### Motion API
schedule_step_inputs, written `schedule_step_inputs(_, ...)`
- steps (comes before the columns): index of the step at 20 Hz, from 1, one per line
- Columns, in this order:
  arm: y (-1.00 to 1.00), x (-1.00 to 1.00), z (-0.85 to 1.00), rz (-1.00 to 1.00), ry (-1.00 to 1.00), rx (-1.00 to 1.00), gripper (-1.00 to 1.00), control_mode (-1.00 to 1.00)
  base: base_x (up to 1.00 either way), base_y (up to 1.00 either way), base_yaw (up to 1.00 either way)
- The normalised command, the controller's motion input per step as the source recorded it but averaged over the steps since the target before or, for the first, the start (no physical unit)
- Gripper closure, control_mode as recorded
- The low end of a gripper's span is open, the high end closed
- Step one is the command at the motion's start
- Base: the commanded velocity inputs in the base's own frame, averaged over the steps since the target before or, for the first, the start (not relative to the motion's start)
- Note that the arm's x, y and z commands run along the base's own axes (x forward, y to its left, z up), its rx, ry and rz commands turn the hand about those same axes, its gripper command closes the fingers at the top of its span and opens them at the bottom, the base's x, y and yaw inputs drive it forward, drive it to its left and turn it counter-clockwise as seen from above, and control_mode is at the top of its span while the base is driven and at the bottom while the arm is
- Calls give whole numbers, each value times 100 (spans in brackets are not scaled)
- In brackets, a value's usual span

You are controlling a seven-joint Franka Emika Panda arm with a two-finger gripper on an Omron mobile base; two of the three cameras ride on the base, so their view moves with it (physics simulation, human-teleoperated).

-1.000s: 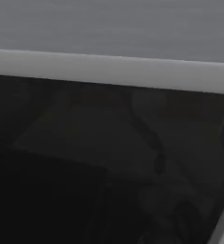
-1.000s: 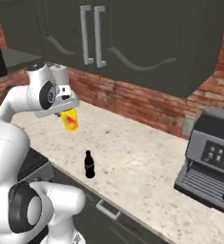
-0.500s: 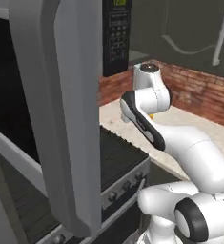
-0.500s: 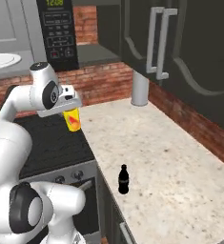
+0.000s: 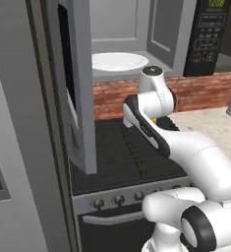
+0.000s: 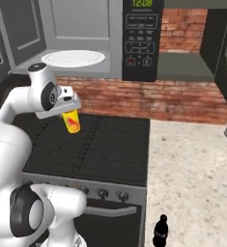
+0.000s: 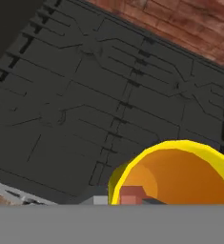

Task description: Place the microwavable item in the microwave. Then, close the microwave door and press the start button.

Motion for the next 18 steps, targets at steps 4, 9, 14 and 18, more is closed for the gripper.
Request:
schedule_step_inputs(4,0,0,0,0,0,0,100,100,83,0,50)
schedule_step_inputs(9,0,0,0,0,0,0,100,100,50,-8,35)
schedule_step_inputs(14,0,0,0,0,0,0,100,100,-1,-36,37)
schedule_step_inputs(18,0,0,0,0,0,0,100,100,30,-25,21)
